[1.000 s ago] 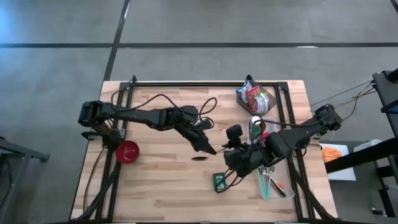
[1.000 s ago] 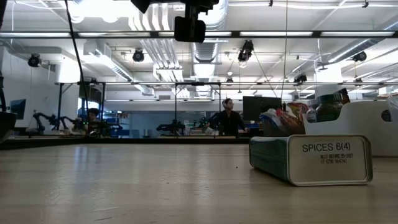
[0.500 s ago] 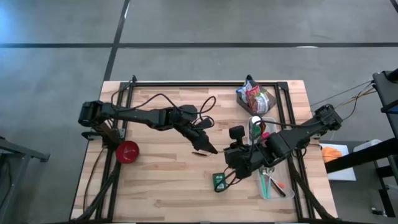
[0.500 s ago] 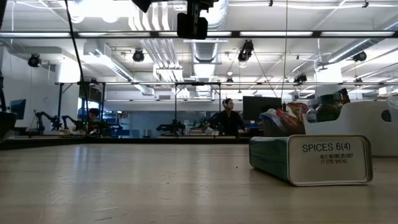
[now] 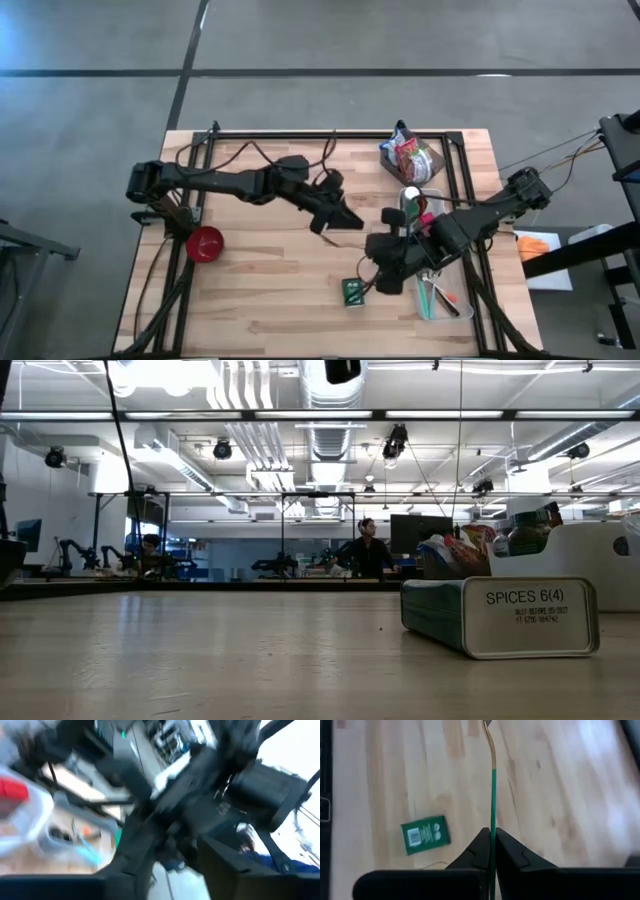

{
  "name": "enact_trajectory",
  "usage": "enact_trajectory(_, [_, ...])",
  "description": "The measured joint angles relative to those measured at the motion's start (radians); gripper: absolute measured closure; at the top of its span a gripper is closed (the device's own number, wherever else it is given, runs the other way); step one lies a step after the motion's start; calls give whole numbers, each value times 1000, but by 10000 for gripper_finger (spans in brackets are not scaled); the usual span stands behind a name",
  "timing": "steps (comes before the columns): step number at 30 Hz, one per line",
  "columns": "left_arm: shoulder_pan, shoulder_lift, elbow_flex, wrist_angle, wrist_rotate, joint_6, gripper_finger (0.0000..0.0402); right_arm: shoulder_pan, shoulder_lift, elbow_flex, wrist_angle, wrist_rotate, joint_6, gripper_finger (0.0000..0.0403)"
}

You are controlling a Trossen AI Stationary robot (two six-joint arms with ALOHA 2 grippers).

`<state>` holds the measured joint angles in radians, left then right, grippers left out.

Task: Pick & Place Food Item
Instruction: Put the green spoon into the transparent bin

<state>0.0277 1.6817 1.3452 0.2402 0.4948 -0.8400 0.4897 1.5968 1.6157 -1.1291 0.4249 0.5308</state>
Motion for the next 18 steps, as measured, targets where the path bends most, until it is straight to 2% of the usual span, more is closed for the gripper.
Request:
enact_trajectory(5, [34, -8, 48, 1, -58, 71, 177, 28, 0, -2, -104, -14, 284, 395])
enact_trajectory(9, [46, -29, 76, 6, -89, 143, 137, 69, 0, -8, -200, -45, 519, 395])
enact_trajectory(12, [50, -38, 94, 7, -107, 158, 122, 114, -1, -15, -278, -45, 713, 395])
enact_trajectory(18, [57, -49, 96, 2, -114, 161, 119, 236, -2, -29, -366, -94, 1047, 395])
